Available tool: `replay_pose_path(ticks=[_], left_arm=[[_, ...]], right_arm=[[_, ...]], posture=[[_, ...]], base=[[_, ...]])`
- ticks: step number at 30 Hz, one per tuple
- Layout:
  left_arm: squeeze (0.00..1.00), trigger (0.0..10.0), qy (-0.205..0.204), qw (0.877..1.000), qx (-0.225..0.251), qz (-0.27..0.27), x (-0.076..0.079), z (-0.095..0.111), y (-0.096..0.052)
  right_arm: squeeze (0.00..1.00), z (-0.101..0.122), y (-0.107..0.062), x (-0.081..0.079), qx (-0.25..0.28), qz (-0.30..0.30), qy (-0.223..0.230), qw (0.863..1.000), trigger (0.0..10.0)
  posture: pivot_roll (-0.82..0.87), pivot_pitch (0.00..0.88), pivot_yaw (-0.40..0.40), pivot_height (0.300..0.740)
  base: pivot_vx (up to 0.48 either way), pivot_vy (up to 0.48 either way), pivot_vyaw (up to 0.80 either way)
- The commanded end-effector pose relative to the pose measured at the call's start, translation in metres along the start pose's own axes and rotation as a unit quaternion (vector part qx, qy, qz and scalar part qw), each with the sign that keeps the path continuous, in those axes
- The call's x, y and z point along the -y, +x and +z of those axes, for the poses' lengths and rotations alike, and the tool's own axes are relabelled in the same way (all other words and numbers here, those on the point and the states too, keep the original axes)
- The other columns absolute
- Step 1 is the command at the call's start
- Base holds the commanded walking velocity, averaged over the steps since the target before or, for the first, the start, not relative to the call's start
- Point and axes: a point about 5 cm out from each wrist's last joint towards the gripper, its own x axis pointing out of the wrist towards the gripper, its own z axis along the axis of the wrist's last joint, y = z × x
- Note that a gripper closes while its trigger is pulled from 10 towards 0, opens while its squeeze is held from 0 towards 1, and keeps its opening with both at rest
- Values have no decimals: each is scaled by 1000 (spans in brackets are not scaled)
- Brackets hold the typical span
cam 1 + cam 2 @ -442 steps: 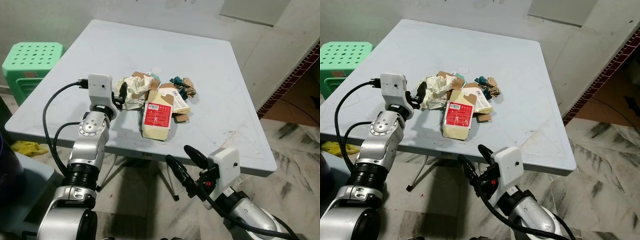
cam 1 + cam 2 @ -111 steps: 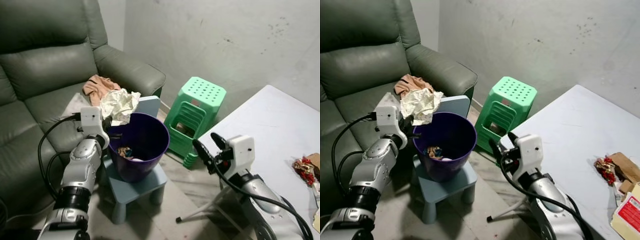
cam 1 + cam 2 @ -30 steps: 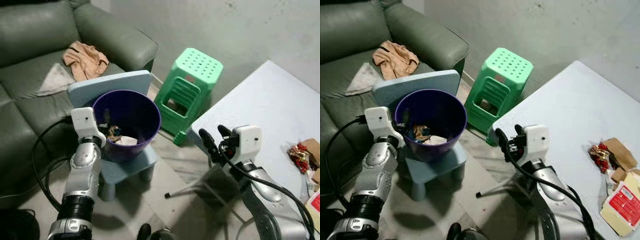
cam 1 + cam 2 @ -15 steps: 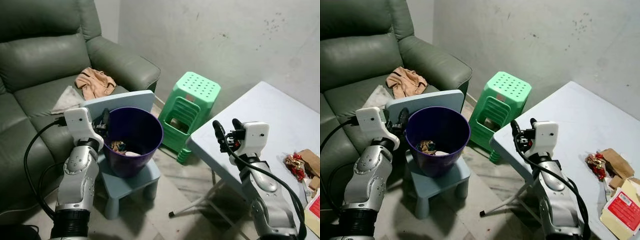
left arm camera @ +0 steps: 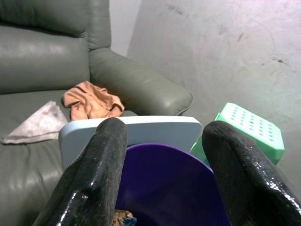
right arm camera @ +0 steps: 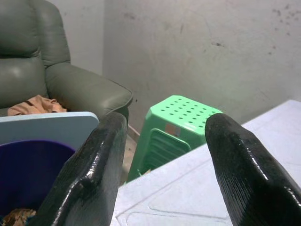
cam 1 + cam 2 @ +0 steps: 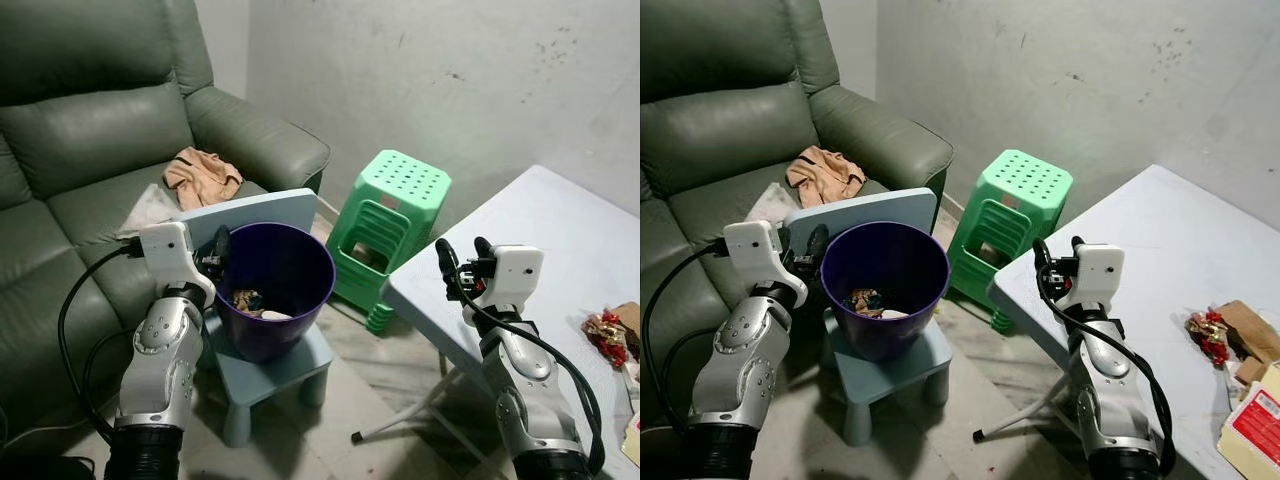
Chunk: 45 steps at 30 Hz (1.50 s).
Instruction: Picking trash to rubbish bin
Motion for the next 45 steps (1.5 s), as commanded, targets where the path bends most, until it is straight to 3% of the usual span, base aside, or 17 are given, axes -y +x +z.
replay_pose_path(ticks=[1,6,9,11,17,20,24,26,27,30,35,38,40,42,45], left_arm=[[0,10000,2,1000,8,-17,8,5,4],[0,10000,13,999,16,-30,10,11,13],[0,10000,41,998,18,-38,12,14,19],[0,10000,36,998,17,-43,12,16,21],[0,10000,45,997,12,-58,15,7,18],[0,10000,82,993,0,-79,21,-12,5],[0,10000,109,990,-18,-92,23,-25,-1],[0,10000,123,986,-52,-103,22,-47,-12],[0,10000,123,986,-52,-103,22,-47,-12],[0,10000,123,981,-95,-117,18,-78,-30],[0,10000,106,980,-124,-118,14,-100,-43],[0,10000,108,974,-150,-133,17,-117,-51],[0,10000,109,972,-158,-136,18,-121,-53],[0,10000,102,963,-207,-138,21,-143,-62],[0,10000,76,958,-246,-130,20,-156,-68]], right_arm=[[0,0,1,6,7,-12,0,1000,10000],[0,-1,6,6,18,-20,3,1000,10000],[0,-2,8,6,21,-16,-2,1000,10000],[0,-4,8,4,22,-13,-1,1000,10000],[0,-11,1,-8,16,41,17,999,10000],[0,-25,-11,-19,-15,108,18,994,10000],[0,-35,-15,-21,-33,123,9,992,10000],[0,-51,-22,-24,-71,154,6,986,10000],[0,-51,-22,-24,-71,154,6,986,10000],[0,-79,-40,-29,-133,199,3,971,10000],[0,-105,-59,-27,-195,229,-18,954,10000],[0,-125,-75,-21,-257,233,-13,938,10000],[0,-129,-79,-19,-271,233,-13,934,10000],[0,-146,-97,-10,-330,228,-30,916,10000],[0,-154,-106,-7,-361,212,-22,908,10000]], posture=[[61,0,-137,740],[52,0,-120,740],[60,0,-117,740],[57,0,-113,740],[53,0,-118,740],[56,0,-121,740],[57,0,-121,740],[61,0,-124,740],[61,0,-124,740],[64,0,-129,740],[74,0,-142,740],[78,0,-148,740],[79,0,-154,740],[79,0,-154,740],[77,0,-155,740]], base=[[0,0,0],[0,0,0],[0,0,0],[0,0,0],[0,0,0],[0,0,0],[0,0,0],[0,0,0],[0,0,0],[0,0,0],[0,0,0],[0,0,0],[0,0,0],[0,0,0],[0,0,0]])
